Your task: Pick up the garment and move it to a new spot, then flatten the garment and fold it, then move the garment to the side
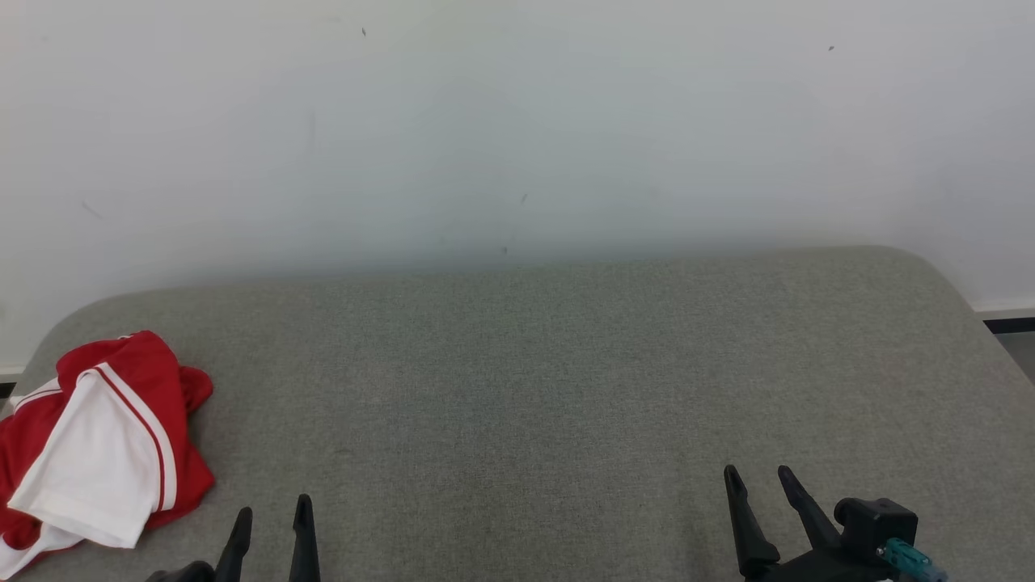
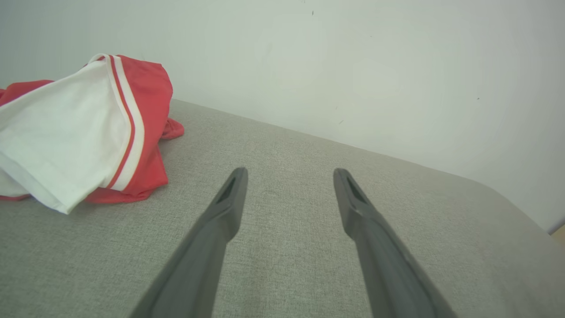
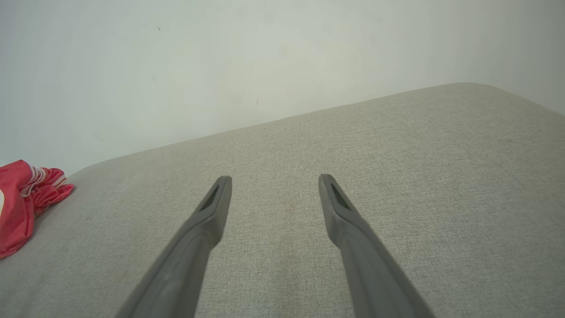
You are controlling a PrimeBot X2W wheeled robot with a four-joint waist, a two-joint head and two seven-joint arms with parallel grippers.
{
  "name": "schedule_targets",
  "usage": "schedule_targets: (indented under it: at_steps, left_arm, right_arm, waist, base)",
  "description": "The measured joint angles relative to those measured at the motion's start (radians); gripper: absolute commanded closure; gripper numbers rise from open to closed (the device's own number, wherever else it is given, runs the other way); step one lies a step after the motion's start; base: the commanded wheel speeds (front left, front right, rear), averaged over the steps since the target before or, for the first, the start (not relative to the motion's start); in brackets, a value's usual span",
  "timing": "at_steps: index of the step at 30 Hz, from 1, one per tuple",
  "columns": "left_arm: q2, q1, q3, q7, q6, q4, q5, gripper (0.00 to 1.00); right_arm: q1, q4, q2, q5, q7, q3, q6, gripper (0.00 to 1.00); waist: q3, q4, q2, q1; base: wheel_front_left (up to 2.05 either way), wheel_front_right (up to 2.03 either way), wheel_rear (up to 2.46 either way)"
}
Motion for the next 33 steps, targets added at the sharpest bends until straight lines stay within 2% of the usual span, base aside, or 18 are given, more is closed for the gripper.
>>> schedule_targets:
  at_steps: [22, 33]
  left_arm:
    - [0.001, 0.020, 0.003, -0.043, 0.017, 0.040, 0.132, 0.00]
    - [0.002, 0.021, 0.017, -0.057, 0.021, 0.057, 0.170, 0.00]
  right_arm:
    - [0.013, 0.016, -0.001, -0.173, -0.026, 0.017, 0.000, 0.00]
    - [0.016, 0.026, -0.001, -0.210, -0.042, 0.026, 0.000, 0.00]
  waist:
    - [-0.031, -0.008, 0.0001, 0.0000]
    - [-0.027, -0.005, 0.0000, 0.0000]
  base:
    - [0.00, 0.00, 0.00]
    - [0.00, 0.00, 0.00]
